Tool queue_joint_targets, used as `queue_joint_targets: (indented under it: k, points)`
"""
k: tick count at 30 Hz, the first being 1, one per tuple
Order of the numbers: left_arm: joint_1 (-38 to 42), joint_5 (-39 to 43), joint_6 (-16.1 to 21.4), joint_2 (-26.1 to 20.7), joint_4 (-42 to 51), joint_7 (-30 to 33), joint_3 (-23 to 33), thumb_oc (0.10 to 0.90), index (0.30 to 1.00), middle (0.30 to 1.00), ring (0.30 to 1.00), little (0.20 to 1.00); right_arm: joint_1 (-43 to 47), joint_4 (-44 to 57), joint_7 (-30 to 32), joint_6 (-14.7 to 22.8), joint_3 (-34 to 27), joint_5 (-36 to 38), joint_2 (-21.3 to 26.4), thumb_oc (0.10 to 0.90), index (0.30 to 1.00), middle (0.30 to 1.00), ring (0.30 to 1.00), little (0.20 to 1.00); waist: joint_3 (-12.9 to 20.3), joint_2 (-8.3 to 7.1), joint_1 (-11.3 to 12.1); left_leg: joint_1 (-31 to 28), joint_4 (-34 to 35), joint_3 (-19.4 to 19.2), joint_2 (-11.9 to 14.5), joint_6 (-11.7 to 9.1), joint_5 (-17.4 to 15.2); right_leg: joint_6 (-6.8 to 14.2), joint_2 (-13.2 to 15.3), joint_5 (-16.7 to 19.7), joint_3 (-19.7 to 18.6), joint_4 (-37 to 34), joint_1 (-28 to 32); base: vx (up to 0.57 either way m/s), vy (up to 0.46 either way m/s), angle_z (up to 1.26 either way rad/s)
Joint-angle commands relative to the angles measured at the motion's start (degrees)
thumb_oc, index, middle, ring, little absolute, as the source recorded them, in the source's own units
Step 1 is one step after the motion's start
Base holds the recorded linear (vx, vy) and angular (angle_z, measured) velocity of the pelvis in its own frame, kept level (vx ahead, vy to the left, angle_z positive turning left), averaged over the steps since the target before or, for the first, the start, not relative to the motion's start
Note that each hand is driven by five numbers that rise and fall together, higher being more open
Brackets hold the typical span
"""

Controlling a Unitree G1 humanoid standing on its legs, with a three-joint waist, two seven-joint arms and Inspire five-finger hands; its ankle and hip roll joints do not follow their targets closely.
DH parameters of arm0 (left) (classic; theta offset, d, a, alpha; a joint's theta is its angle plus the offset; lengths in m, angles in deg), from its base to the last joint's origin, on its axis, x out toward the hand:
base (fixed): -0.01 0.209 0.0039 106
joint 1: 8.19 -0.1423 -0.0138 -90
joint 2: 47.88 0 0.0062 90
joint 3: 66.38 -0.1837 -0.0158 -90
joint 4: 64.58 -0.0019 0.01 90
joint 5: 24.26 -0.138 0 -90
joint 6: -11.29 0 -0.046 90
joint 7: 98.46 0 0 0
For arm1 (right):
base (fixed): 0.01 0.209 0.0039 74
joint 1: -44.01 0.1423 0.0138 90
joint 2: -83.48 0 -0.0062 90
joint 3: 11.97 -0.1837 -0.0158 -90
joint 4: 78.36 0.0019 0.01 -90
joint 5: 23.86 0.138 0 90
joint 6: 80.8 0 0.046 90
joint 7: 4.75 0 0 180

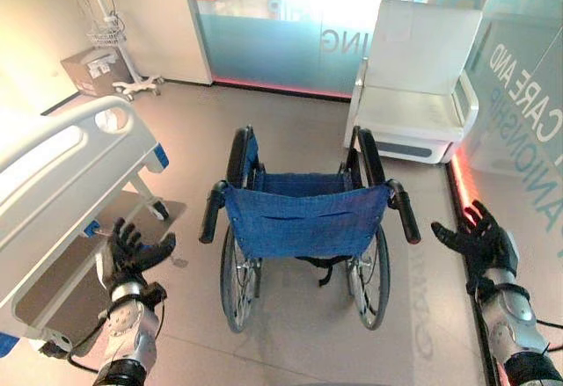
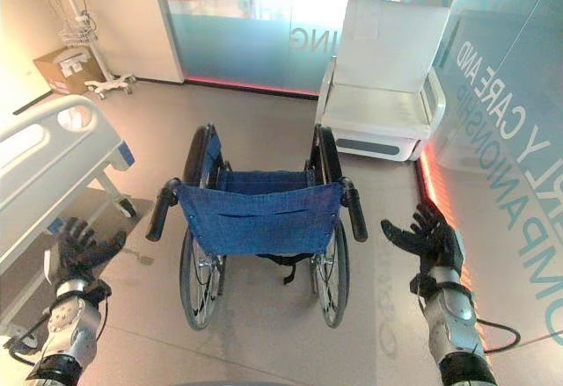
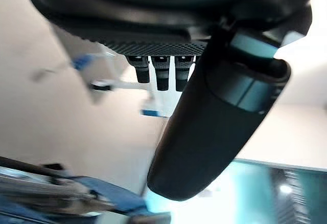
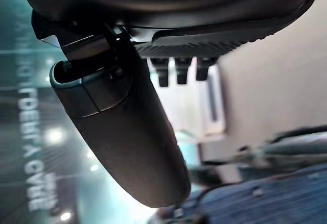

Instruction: Push the wheelchair next to the bed

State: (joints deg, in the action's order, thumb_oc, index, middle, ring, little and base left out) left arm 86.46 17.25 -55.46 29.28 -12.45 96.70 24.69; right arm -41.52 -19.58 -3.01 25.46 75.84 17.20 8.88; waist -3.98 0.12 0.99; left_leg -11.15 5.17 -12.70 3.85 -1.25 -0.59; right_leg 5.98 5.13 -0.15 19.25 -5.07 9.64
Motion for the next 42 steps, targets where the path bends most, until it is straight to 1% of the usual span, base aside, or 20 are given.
queue_joint_targets:
  k: [1, 2, 3, 4, 10, 12, 13, 15, 17, 19, 21, 22, 26, 28, 31, 35, 38, 40, 41, 42]
  points:
    - [9.4, -0.2, 8.3, -7.1, 4.2, -0.2, 1.5, 0.8, 0.9, 0.9, 0.9, 0.9, 8.9, 6.2, 4.3, 7.1, -2.5, 0.1, 6.3, 0.8, 0.9, 0.9, 0.9, 0.9, 2.4, -1.08, -0.4, 0.2, -0.2, -1.7, -0.8, -1.3, -2.2, 2.0, 2.7, -0.6, -1.7, 1.4, 0.0, 0.0, 0.0, 0.0]
    - [10.3, -0.4, 7.9, -7.7, 7.9, -0.8, 1.3, 0.8, 0.9, 0.9, 0.9, 0.9, 9.5, 9.8, 5.0, 7.1, -2.3, -0.7, 6.4, 0.8, 0.9, 0.9, 0.9, 0.9, 2.4, -1.0, -0.4, 0.4, -0.2, -1.7, -0.9, -1.3, -2.2, 2.0, 2.6, -0.6, -1.7, 1.2, 0.0, 0.0, 0.0, 0.0]
    - [10.5, -0.3, 7.7, -7.9, 8.6, -1.2, 1.3, 0.8, 0.9, 0.9, 0.9, 0.9, 9.6, 10.5, 5.0, 7.0, -2.3, -0.8, 6.4, 0.8, 0.9, 0.9, 0.9, 0.9, 2.4, -1.01, -0.4, 0.4, -0.2, -1.7, -0.8, -1.3, -2.1, 2.0, 2.6, -0.6, -1.7, 1.2, 0.0, 0.0, 0.0, 0.0]
    - [11.2, -0.3, 6.1, -8.2, 11.6, -1.3, 0.9, 0.8, 0.9, 0.9, 0.9, 0.9, 10.2, 13.1, 5.2, 5.6, -2.0, -1.3, 6.5, 0.8, 0.9, 0.9, 0.9, 0.9, 2.4, -0.98, -0.5, 0.5, -0.2, -1.7, -0.8, -1.3, -2.1, 1.9, 2.6, -0.6, -1.7, 1.1, 0.0, 0.0, 0.0, 0.0]
    - [11.6, 0.9, 3.1, -8.4, 20.7, -2.7, 0.0, 0.8, 0.9, 0.9, 0.9, 0.9, 9.8, 20.3, 4.6, 2.9, -0.7, -3.7, 6.1, 0.8, 0.9, 0.9, 0.9, 0.9, 2.4, -0.92, -0.6, 0.8, -0.2, -1.8, -0.8, -1.3, -1.9, 1.8, 2.5, -0.6, -1.6, 1.0, -0.2, 0.0, 0.0, 0.0]
    - [10.8, 2.3, 1.6, -7.3, 24.2, -3.8, -0.1, 0.8, 0.9, 0.9, 0.9, 0.9, 9.4, 22.7, 4.0, 1.6, -0.5, -4.0, 5.2, 0.8, 0.9, 0.9, 0.9, 0.9, 2.3, -0.93, -0.5, 1.0, -0.2, -1.9, -0.9, -1.2, -1.9, 1.8, 2.5, -0.6, -1.6, 1.0, -0.3, 0.0, 0.0, 0.0]
    - [10.7, 2.3, 1.5, -7.2, 24.5, -4.0, -0.1, 0.8, 0.9, 0.9, 0.9, 0.9, 9.3, 22.9, 3.9, 1.5, -0.5, -4.0, 5.1, 0.8, 0.9, 0.9, 0.9, 0.9, 2.3, -0.93, -0.5, 1.0, -0.2, -1.9, -0.9, -1.2, -1.9, 1.8, 2.5, -0.6, -1.6, 1.0, -0.3, 0.0, 0.0, 0.0]
    - [9.0, 2.9, -0.4, -5.8, 29.1, -5.5, -0.5, 0.8, 0.9, 0.9, 0.9, 0.9, 7.9, 25.6, 2.6, 0.1, -0.3, -4.3, 3.9, 0.8, 0.9, 0.9, 0.9, 0.9, 2.0, -0.97, -0.4, 1.1, -0.2, -1.9, -0.9, -1.0, -1.8, 1.7, 2.5, -0.6, -1.4, 1.0, -0.4, 0.0, 0.0, 0.0]
    - [8.0, 2.7, -1.2, -5.2, 30.9, -6.1, -0.7, 0.8, 0.9, 0.9, 0.9, 0.9, 7.2, 26.7, 2.0, -0.5, -0.2, -4.5, 3.6, 0.8, 0.9, 0.9, 0.9, 0.9, 2.0, -0.98, -0.3, 1.1, -0.2, -1.9, -1.0, -1.0, -1.8, 1.7, 2.5, -0.6, -1.4, 1.1, -0.4, 0.0, 0.0, 0.0]
    - [6.5, 4.4, -3.0, -4.2, 33.1, -8.7, -0.9, 0.8, 0.9, 0.9, 0.9, 0.9, 6.0, 28.3, 0.7, -1.7, -0.1, -5.0, 3.0, 0.8, 0.9, 0.9, 0.9, 0.9, 1.8, -1.01, -0.1, 1.2, -0.2, -2.0, -1.0, -0.9, -1.8, 1.7, 2.4, -0.6, -1.3, 1.2, -0.5, 0.0, 0.0, 0.0]
    - [5.5, 4.3, -3.9, -3.7, 34.0, -10.0, -0.9, 0.8, 0.9, 0.9, 0.9, 0.9, 5.4, 29.1, -0.1, -2.3, 0.0, -5.3, 2.9, 0.8, 0.9, 0.9, 0.9, 0.9, 1.7, -1.01, 0.0, 1.2, -0.2, -2.1, -1.0, -0.9, -1.8, 1.7, 2.4, -0.6, -1.2, 1.2, -0.6, 0.0, 0.0, 0.0]
    - [4.3, 3.5, -5.1, -3.6, 35.5, -10.7, -0.9, 0.8, 0.9, 0.9, 0.9, 0.9, 4.4, 30.1, -1.0, -3.3, -0.1, -5.8, 3.1, 0.8, 0.9, 0.9, 0.9, 0.9, 1.5, -1.05, 0.1, 1.2, -0.2, -2.2, -1.0, -0.9, -1.7, 1.7, 2.4, -0.6, -1.0, 1.4, -0.6, 0.0, 0.0, 0.0]
    - [2.3, 2.0, -6.6, -3.9, 36.0, -12.4, 0.0, 0.8, 0.9, 0.9, 0.9, 0.9, 3.0, 30.8, -2.1, -4.9, -0.4, -6.5, 3.6, 0.8, 0.9, 0.9, 0.9, 0.9, 1.2, -1.16, 0.2, 1.2, -0.2, -2.6, -1.0, -0.9, -1.6, 1.7, 2.4, -0.5, -0.9, 1.6, -0.8, 0.0, 0.0, 0.0]
    - [0.9, -0.2, -7.9, -5.0, 36.6, -13.4, 1.0, 0.8, 0.9, 0.9, 0.9, 0.9, 2.0, 31.7, -2.9, -6.5, -1.0, -6.8, 4.4, 0.8, 0.9, 0.9, 0.9, 0.9, 1.1, -1.25, 0.3, 1.2, -0.2, -2.8, -0.9, -0.9, -1.5, 1.8, 2.4, -0.4, -0.8, 1.7, -0.9, 0.0, 0.0, 0.0]
    - [-0.7, -1.9, -9.6, -7.3, 37.1, -15.3, 2.6, 0.8, 0.9, 0.9, 0.9, 0.9, 1.0, 32.5, -4.2, -7.9, -1.6, -5.4, 5.5, 0.8, 0.9, 0.9, 0.9, 0.9, 0.8, -1.27, 0.4, 1.4, -0.2, -3.2, -0.9, -1.0, -1.3, 1.9, 2.4, -0.3, -0.6, 1.6, -1.0, 0.0, 0.0, 0.0]
    - [-2.5, -4.6, -11.7, -9.6, 38.3, -17.2, 4.5, 0.8, 0.9, 0.9, 0.9, 0.9, 0.1, 33.3, -5.3, -8.4, -2.1, -5.3, 6.1, 0.8, 0.9, 0.9, 0.9, 0.9, 0.6, -1.1, 0.6, 1.4, -0.2, -3.5, -0.9, -1.0, -1.1, 1.9, 2.4, -0.2, -0.3, 1.8, -1.2, 0.0, 0.0, 0.0]
    - [-3.5, -5.7, -13.0, -11.0, 38.9, -16.9, 5.5, 0.8, 0.9, 0.9, 0.9, 0.9, -0.2, 34.6, -5.4, -9.0, -2.1, -5.3, 6.3, 0.8, 0.9, 0.9, 0.9, 0.9, 0.5, -0.95, 0.7, 1.5, -0.2, -3.6, -0.9, -1.0, -1.1, 2.0, 2.4, -0.2, -0.3, 1.9, -1.3, 0.0, 0.0, 0.0]
    - [-4.1, -9.4, -13.7, -11.8, 38.4, -16.2, 6.3, 0.8, 0.9, 0.9, 0.9, 0.9, -0.5, 35.3, -6.0, -9.4, -2.1, -5.4, 6.4, 0.8, 0.9, 0.9, 0.9, 0.9, 0.4, -0.81, 0.7, 1.5, -0.2, -3.7, -1.0, -1.0, -1.0, 2.0, 2.4, -0.2, -0.2, 1.9, -1.4, 0.0, 0.0, 0.0]
    - [-4.5, -12.9, -14.3, -13.1, 38.0, -15.6, 6.7, 0.8, 0.9, 0.9, 0.9, 0.9, -0.5, 36.1, -6.3, -10.3, -2.2, -5.4, 6.8, 0.8, 0.9, 0.9, 0.9, 0.9, 0.4, -0.74, 0.7, 1.6, -0.3, -3.7, -1.0, -1.0, -1.0, 2.0, 2.4, -0.2, -0.2, 2.0, -1.5, 0.0, 0.0, 0.0]
    - [-4.6, -13.1, -14.3, -13.2, 38.0, -15.6, 6.7, 0.8, 0.9, 0.9, 0.9, 0.9, -0.5, 36.2, -6.4, -10.4, -2.2, -5.4, 6.9, 0.8, 0.9, 0.9, 0.9, 0.9, 0.4, -0.74, 0.7, 1.6, -0.3, -3.7, -1.0, -1.0, -1.0, 2.0, 2.4, -0.2, -0.2, 2.0, -1.5, 0.0, 0.0, 0.0]
